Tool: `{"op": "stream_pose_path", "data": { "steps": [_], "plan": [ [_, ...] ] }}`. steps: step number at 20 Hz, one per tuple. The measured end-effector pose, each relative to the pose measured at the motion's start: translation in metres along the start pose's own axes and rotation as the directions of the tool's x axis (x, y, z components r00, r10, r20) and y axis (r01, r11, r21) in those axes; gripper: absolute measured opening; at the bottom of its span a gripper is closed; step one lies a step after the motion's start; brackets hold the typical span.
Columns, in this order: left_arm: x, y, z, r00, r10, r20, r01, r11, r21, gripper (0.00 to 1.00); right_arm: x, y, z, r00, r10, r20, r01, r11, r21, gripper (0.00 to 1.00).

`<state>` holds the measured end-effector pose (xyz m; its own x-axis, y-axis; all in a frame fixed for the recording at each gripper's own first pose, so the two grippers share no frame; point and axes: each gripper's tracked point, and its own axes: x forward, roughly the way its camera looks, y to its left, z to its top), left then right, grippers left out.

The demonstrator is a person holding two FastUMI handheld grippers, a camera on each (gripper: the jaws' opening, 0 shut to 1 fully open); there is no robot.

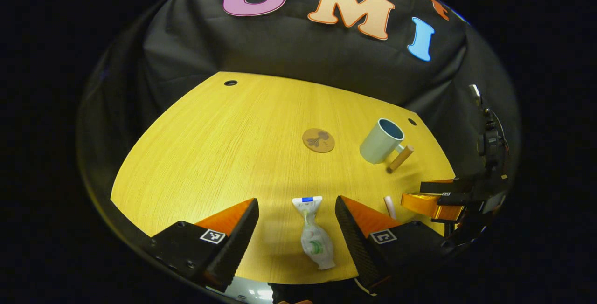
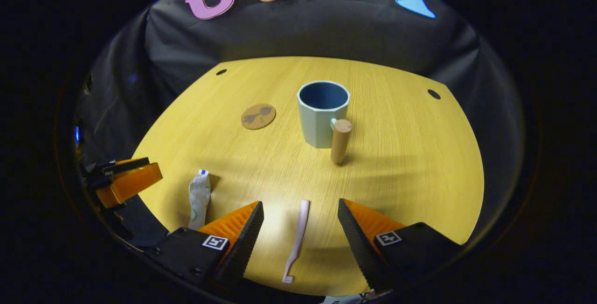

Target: Put the toothbrush and toothpaste on the desktop into the cup, then pick up the cup and place it on the coaster on the desktop.

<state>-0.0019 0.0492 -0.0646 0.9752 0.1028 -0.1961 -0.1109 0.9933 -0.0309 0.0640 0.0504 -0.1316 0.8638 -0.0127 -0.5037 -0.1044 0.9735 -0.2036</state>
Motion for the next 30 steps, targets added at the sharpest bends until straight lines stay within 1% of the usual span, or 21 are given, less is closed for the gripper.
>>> {"op": "stream_pose_path", "data": {
  "steps": [1,2,3,4,6,8,10,11,13,14,15,16,18,19,20,21,22,23,26,28,30],
  "plan": [
    [0.002,0.003,-0.001,1.0,0.004,-0.008,-0.004,1.0,0.0,0.96,0.006,0.0,-0.005,0.999,-0.01,-0.032,0.009,1.0,-0.008,0.92],
    [0.005,0.007,-0.002,1.0,0.007,-0.013,-0.007,1.0,0.0,0.96,0.012,-0.001,-0.011,0.998,-0.02,-0.066,0.019,1.0,-0.015,0.97],
    [0.007,0.009,-0.002,1.0,0.009,-0.021,-0.009,1.0,-0.002,0.96,0.017,-0.001,-0.014,0.995,-0.029,-0.092,0.027,0.999,-0.017,0.86],
    [0.009,0.013,-0.004,0.999,0.01,-0.032,-0.01,1.0,-0.005,0.96,0.022,0.0,-0.019,0.992,-0.035,-0.12,0.033,0.999,-0.015,0.9],
    [0.013,0.017,-0.007,0.998,0.013,-0.054,-0.013,1.0,-0.011,0.96,0.026,0.0,-0.023,0.986,-0.05,-0.16,0.049,0.999,-0.005,0.88],
    [0.016,0.02,-0.01,0.997,0.01,-0.071,-0.011,1.0,-0.015,0.96,0.031,-0.001,-0.023,0.981,-0.055,-0.186,0.058,0.998,0.011,0.8],
    [0.017,0.021,-0.011,0.996,0.008,-0.085,-0.009,1.0,-0.014,0.96,0.038,-0.003,-0.024,0.978,-0.068,-0.198,0.074,0.997,0.024,0.81],
    [0.017,0.022,-0.011,0.996,0.008,-0.089,-0.009,1.0,-0.011,0.96,0.04,-0.003,-0.025,0.975,-0.068,-0.21,0.077,0.996,0.033,0.68],
    [0.02,0.022,-0.009,0.996,0.006,-0.09,-0.006,1.0,-0.002,0.95,0.043,-0.006,-0.028,0.969,-0.075,-0.234,0.086,0.996,0.038,0.57],
    [0.022,0.023,-0.009,0.996,0.005,-0.09,-0.005,1.0,0.002,0.95,0.044,-0.006,-0.03,0.966,-0.074,-0.246,0.086,0.996,0.038,0.61],
    [0.025,0.022,-0.008,0.996,0.002,-0.092,-0.002,1.0,0.004,0.95,0.044,-0.006,-0.031,0.964,-0.074,-0.254,0.086,0.996,0.035,0.55],
    [0.026,0.02,-0.008,0.996,0.0,-0.094,0.001,1.0,0.006,0.95,0.045,-0.005,-0.033,0.962,-0.072,-0.262,0.085,0.996,0.036,0.59],
    [0.029,0.019,-0.008,0.995,-0.004,-0.099,0.004,1.0,0.007,0.95,0.046,-0.004,-0.034,0.96,-0.072,-0.272,0.087,0.995,0.04,0.35],
    [0.029,0.018,-0.007,0.995,-0.005,-0.1,0.006,1.0,0.005,0.95,0.046,-0.003,-0.036,0.956,-0.066,-0.286,0.082,0.996,0.044,0.29],
    [0.029,0.018,-0.008,0.995,-0.006,-0.102,0.007,1.0,0.003,0.95,0.044,-0.004,-0.037,0.954,-0.069,-0.292,0.083,0.996,0.036,0.27],
    [0.029,0.018,-0.008,0.995,-0.006,-0.103,0.007,1.0,0.001,0.95,0.045,-0.005,-0.036,0.953,-0.079,-0.292,0.095,0.995,0.041,0.27],
    [0.03,0.018,-0.008,0.994,-0.005,-0.105,0.006,1.0,0.001,0.95,0.046,-0.005,-0.037,0.952,-0.077,-0.298,0.096,0.994,0.05,0.24],
    [0.03,0.018,-0.008,0.994,-0.004,-0.106,0.004,1.0,0.001,0.95,0.047,-0.005,-0.037,0.95,-0.073,-0.303,0.094,0.994,0.056,0.17],
    [0.031,0.019,-0.009,0.994,0.001,-0.109,0.0,1.0,0.001,0.95,0.047,-0.006,-0.038,0.947,-0.071,-0.313,0.092,0.994,0.052,0.17],
    [0.031,0.02,-0.011,0.993,0.004,-0.116,-0.004,1.0,0.002,0.95,0.046,-0.006,-0.037,0.948,-0.076,-0.31,0.095,0.994,0.046,0.12],
    [0.03,0.019,-0.012,0.992,0.007,-0.127,-0.007,1.0,0.001,0.95,0.045,-0.006,-0.037,0.948,-0.072,-0.309,0.089,0.995,0.042,0.12]
  ]
}}
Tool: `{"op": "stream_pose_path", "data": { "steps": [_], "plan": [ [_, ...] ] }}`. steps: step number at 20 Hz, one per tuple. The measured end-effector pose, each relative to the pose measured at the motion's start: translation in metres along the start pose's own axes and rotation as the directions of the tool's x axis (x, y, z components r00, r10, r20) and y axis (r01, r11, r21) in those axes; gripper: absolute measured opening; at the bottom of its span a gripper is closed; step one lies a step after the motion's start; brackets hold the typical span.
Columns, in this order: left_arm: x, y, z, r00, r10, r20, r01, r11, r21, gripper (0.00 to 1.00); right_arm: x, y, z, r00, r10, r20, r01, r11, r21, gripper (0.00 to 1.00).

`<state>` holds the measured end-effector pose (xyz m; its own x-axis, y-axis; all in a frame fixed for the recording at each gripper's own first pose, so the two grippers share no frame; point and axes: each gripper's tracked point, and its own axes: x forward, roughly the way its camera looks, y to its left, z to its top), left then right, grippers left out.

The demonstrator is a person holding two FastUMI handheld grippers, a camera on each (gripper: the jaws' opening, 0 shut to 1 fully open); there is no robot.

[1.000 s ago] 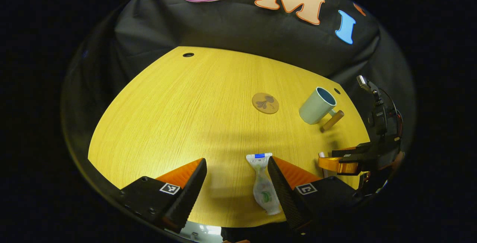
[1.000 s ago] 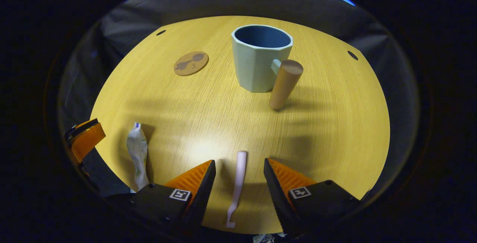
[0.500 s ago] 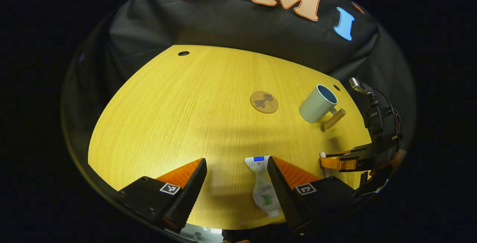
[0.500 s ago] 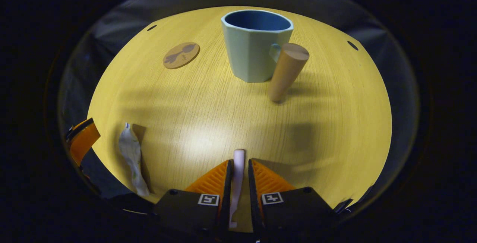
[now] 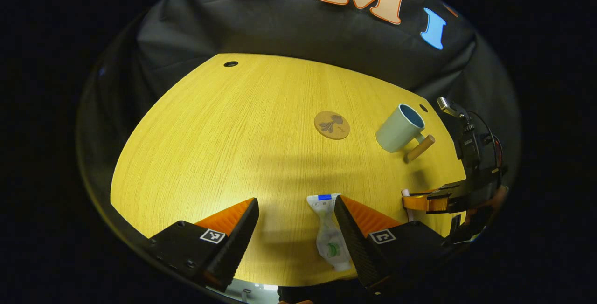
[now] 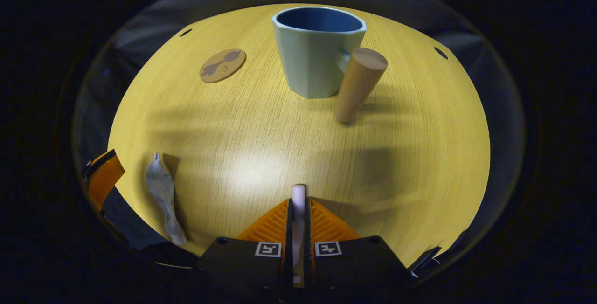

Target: Put the toothbrush and toothpaste on the desktop into the cup, then pick up the cup and place it on the coaster on the desktop.

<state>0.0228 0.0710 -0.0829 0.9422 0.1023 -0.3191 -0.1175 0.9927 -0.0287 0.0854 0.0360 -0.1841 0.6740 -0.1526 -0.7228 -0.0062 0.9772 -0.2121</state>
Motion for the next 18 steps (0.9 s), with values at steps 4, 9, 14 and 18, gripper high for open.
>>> {"op": "stream_pose_path", "data": {
  "steps": [4,9,14,18],
  "plan": [
    [0.002,-0.004,-0.011,0.998,0.0,-0.063,-0.001,1.0,-0.012,0.95,0.001,-0.001,0.0,1.0,-0.003,0.011,0.003,1.0,0.0,0.06],
    [0.016,-0.022,-0.022,0.986,-0.027,-0.165,0.021,0.999,-0.038,0.95,-0.01,-0.003,-0.006,0.999,0.012,0.038,-0.013,0.999,0.034,0.06],
    [0.033,-0.034,-0.041,0.955,-0.016,-0.297,-0.005,0.998,-0.068,0.94,-0.03,-0.022,-0.002,0.995,0.019,0.094,-0.028,0.995,0.092,0.05],
    [0.043,-0.034,-0.052,0.931,0.016,-0.364,-0.041,0.997,-0.06,0.93,-0.041,-0.048,-0.004,0.993,-0.02,0.119,0.005,0.992,0.123,0.06]
  ]
}}
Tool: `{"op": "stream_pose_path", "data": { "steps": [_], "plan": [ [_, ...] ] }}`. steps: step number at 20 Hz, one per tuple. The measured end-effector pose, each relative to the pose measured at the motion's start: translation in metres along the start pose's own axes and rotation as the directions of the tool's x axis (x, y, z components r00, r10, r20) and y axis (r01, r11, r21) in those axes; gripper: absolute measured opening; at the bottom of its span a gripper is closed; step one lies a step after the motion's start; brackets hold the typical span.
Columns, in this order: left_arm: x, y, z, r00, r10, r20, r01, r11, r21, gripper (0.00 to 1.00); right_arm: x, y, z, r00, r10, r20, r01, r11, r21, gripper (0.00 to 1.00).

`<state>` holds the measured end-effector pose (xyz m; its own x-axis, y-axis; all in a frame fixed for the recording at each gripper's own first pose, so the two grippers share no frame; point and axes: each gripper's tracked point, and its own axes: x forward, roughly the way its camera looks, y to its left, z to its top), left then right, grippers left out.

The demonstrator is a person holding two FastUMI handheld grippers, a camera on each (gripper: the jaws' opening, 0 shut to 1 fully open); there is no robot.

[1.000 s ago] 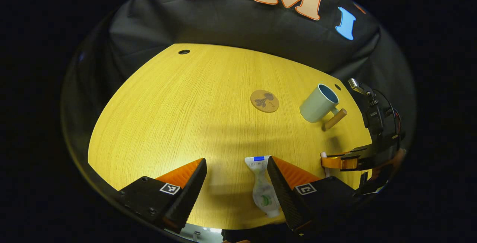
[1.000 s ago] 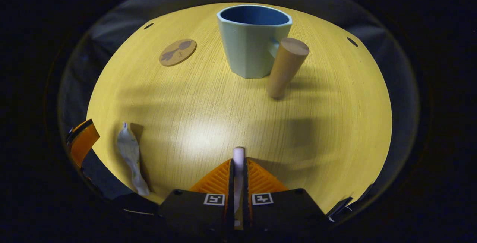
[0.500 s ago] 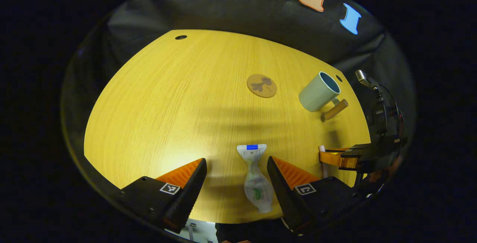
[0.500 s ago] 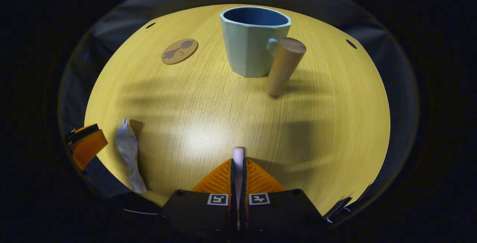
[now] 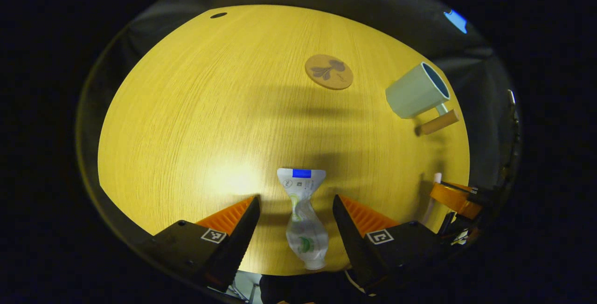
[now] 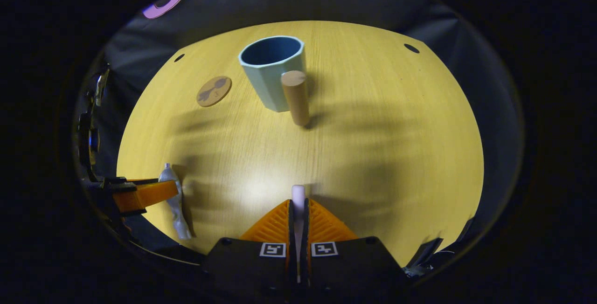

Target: Put the toothbrush and toothpaste on the desktop into the cup, then pick up the cup and place it on the coaster on the desktop.

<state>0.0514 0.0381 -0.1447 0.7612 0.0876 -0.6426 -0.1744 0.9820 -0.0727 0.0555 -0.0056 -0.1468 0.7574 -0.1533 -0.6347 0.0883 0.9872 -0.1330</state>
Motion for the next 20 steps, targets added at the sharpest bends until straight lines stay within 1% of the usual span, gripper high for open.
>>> {"op": "stream_pose_path", "data": {
  "steps": [1,4,5,7,10,11,12,13,14,15,16,20],
  "plan": [
    [0.001,0.001,0.0,1.0,0.005,-0.008,-0.005,1.0,-0.001,0.92,-0.001,-0.006,-0.001,1.0,-0.011,0.0,0.011,1.0,0.003,0.06],
    [0.007,-0.002,0.001,1.0,0.01,-0.022,-0.01,1.0,-0.02,0.83,-0.005,-0.015,-0.007,1.0,-0.011,-0.005,0.011,1.0,0.022,0.06],
    [0.008,-0.001,0.001,0.999,0.023,-0.03,-0.023,0.999,-0.026,0.7,-0.006,-0.019,-0.008,1.0,-0.016,-0.005,0.016,1.0,0.023,0.06],
    [0.01,-0.001,0.002,0.999,0.033,-0.028,-0.034,0.999,-0.022,0.57,-0.006,-0.023,-0.008,1.0,-0.019,-0.004,0.019,0.999,0.034,0.06],
    [0.014,-0.003,-0.001,0.997,0.063,-0.049,-0.064,0.998,-0.016,0.46,-0.006,-0.027,-0.004,1.0,-0.01,0.005,0.009,0.999,0.048,0.05],
    [0.015,-0.006,0.0,0.997,0.067,-0.049,-0.068,0.998,-0.015,0.37,-0.006,-0.029,-0.001,1.0,-0.009,0.009,0.008,0.999,0.052,0.05],
    [0.014,-0.006,0.0,0.996,0.073,-0.043,-0.073,0.997,-0.013,0.34,-0.006,-0.031,-0.001,1.0,-0.009,0.013,0.008,0.998,0.055,0.06],
    [0.012,-0.007,-0.002,0.996,0.074,-0.051,-0.075,0.997,-0.017,0.24,-0.007,-0.034,0.0,1.0,-0.012,0.014,0.011,0.998,0.056,0.05],
    [0.013,-0.006,-0.001,0.996,0.07,-0.05,-0.071,0.997,-0.021,0.22,-0.007,-0.037,-0.001,1.0,-0.015,0.015,0.014,0.998,0.056,0.06],
    [0.012,-0.004,0.0,0.996,0.072,-0.047,-0.074,0.997,-0.028,0.16,-0.008,-0.039,0.0,1.0,-0.018,0.016,0.017,0.998,0.056,0.06],
    [0.011,-0.004,-0.001,0.996,0.071,-0.048,-0.072,0.997,-0.027,0.13,-0.007,-0.041,0.0,1.0,-0.019,0.02,0.018,0.998,0.058,0.06],
    [0.007,-0.007,0.003,0.999,0.035,-0.025,-0.037,0.997,-0.073,0.06,-0.011,-0.052,0.006,0.998,-0.035,0.051,0.031,0.997,0.069,0.06]
  ]
}}
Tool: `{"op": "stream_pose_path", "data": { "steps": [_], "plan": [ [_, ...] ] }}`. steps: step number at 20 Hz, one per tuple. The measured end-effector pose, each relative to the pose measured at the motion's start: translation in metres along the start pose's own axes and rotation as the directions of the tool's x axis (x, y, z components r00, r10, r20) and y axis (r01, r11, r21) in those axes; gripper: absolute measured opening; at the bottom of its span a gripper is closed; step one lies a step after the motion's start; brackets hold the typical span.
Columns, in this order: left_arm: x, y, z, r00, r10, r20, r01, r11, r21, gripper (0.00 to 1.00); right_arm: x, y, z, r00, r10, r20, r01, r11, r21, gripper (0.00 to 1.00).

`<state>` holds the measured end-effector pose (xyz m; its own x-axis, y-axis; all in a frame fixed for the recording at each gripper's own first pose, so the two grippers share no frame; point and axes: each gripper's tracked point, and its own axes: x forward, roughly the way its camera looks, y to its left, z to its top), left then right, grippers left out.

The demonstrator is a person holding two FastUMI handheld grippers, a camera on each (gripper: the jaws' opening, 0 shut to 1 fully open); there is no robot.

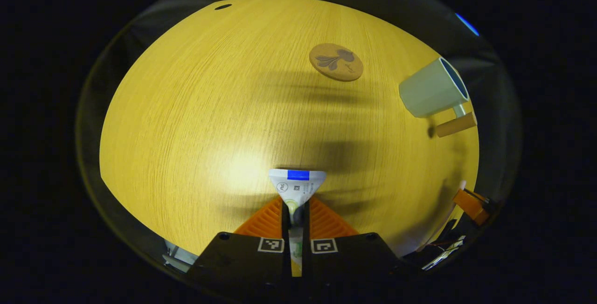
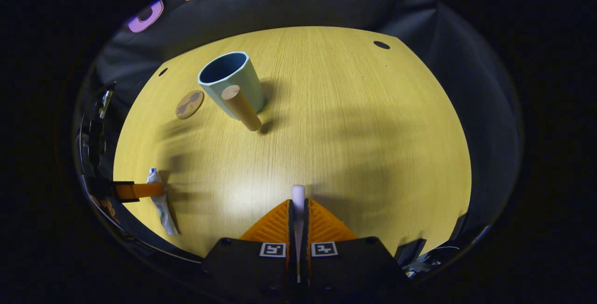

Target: Put the toothbrush and toothpaste on the desktop into the cup, then pick up the cup and place it on the coaster on the desktop.

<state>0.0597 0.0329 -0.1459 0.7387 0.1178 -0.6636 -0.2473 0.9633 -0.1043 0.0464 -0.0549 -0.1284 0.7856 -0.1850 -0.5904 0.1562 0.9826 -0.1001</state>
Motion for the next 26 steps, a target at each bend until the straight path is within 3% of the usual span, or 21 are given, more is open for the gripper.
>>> {"op": "stream_pose_path", "data": {
  "steps": [3,7,9,12,18,21,26],
  "plan": [
    [-0.017,-0.007,0.017,0.993,-0.028,0.111,0.03,1.0,-0.01,0.02,-0.009,0.001,0.019,0.997,0.02,0.079,-0.022,0.999,0.026,0.05],
    [-0.051,-0.032,0.049,0.96,-0.127,0.251,0.13,0.992,0.005,0.01,-0.026,0.0,0.049,0.979,0.022,0.202,-0.022,1.0,-0.002,0.06],
    [-0.07,-0.041,0.071,0.934,-0.155,0.323,0.15,0.988,0.041,0.02,-0.039,0.008,0.065,0.962,0.05,0.267,-0.047,0.999,-0.015,0.06],
    [-0.106,-0.046,0.098,0.868,-0.209,0.45,0.166,0.977,0.135,0.02,-0.059,0.025,0.092,0.921,0.1,0.377,-0.093,0.995,-0.038,0.05],
    [-0.163,-0.077,0.154,0.707,-0.375,0.6,0.211,0.921,0.327,0.01,-0.102,0.074,0.146,0.8,0.208,0.562,-0.179,0.978,-0.107,0.05],
    [-0.177,-0.094,0.175,0.635,-0.443,0.633,0.234,0.891,0.389,0.01,-0.12,0.099,0.18,0.726,0.254,0.64,-0.238,0.965,-0.112,0.05],
    [-0.183,-0.112,0.218,0.536,-0.503,0.678,0.205,0.857,0.474,0.01,-0.134,0.108,0.244,0.584,0.226,0.779,-0.306,0.951,-0.046,0.05]
  ]
}}
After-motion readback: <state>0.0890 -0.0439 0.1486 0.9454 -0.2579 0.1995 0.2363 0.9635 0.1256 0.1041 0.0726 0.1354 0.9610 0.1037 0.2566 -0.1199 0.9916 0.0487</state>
